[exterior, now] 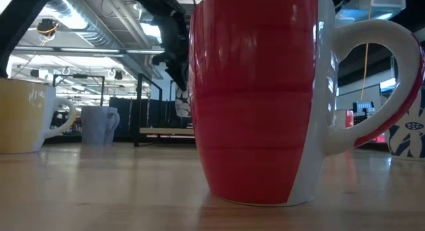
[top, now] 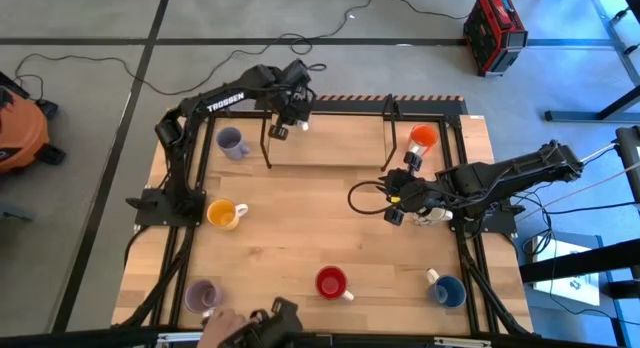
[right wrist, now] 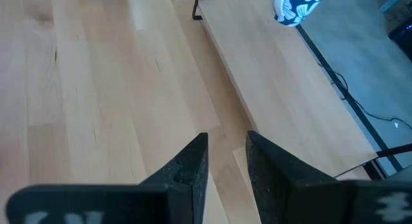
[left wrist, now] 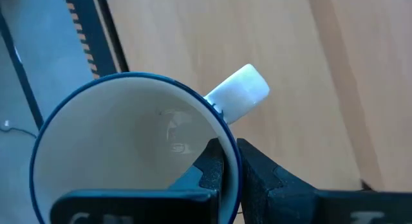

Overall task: Place coffee mugs
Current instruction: Put the top blue patterned mug on the shelf

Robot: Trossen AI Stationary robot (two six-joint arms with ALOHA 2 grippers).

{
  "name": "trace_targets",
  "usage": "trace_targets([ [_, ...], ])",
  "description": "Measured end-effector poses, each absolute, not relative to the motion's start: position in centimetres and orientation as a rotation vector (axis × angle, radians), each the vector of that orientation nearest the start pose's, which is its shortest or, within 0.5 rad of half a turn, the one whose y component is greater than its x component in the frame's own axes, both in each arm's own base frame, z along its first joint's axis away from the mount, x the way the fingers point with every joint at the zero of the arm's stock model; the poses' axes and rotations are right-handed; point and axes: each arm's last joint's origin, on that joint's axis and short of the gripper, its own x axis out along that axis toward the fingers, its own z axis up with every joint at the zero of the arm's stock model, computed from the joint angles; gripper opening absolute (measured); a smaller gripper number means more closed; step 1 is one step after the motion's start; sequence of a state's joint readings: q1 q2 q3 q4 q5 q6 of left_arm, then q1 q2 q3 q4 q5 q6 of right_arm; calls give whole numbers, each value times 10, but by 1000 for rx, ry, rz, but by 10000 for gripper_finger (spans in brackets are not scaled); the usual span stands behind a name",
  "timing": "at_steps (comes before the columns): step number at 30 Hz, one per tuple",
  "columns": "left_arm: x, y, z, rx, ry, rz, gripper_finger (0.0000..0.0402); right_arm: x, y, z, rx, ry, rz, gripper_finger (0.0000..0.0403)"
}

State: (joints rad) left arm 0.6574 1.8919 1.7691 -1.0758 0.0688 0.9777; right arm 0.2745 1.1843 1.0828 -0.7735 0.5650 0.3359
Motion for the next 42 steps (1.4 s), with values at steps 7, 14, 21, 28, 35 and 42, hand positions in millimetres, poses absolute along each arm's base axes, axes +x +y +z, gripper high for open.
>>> trace_targets([
  [7, 294, 253, 285, 390, 1271, -59, 19, 228, 48, 311, -36, 730, -398, 92],
  [14, 289, 256, 268, 365, 1289, -67, 19, 228, 48, 311, -33, 729, -401, 92],
  [21, 288, 254, 260, 332, 1278, -105, 22, 229, 48, 311, -30, 728, -402, 92],
  [28, 287, 253, 260, 298, 1286, -85, 33, 229, 48, 311, -30, 729, -401, 92],
  [35, 288, 253, 260, 286, 1318, -30, 36, 229, 48, 311, -30, 729, -401, 92],
  [42, 289, 251, 260, 295, 1327, -26, 38, 229, 48, 311, -30, 730, -401, 92],
])
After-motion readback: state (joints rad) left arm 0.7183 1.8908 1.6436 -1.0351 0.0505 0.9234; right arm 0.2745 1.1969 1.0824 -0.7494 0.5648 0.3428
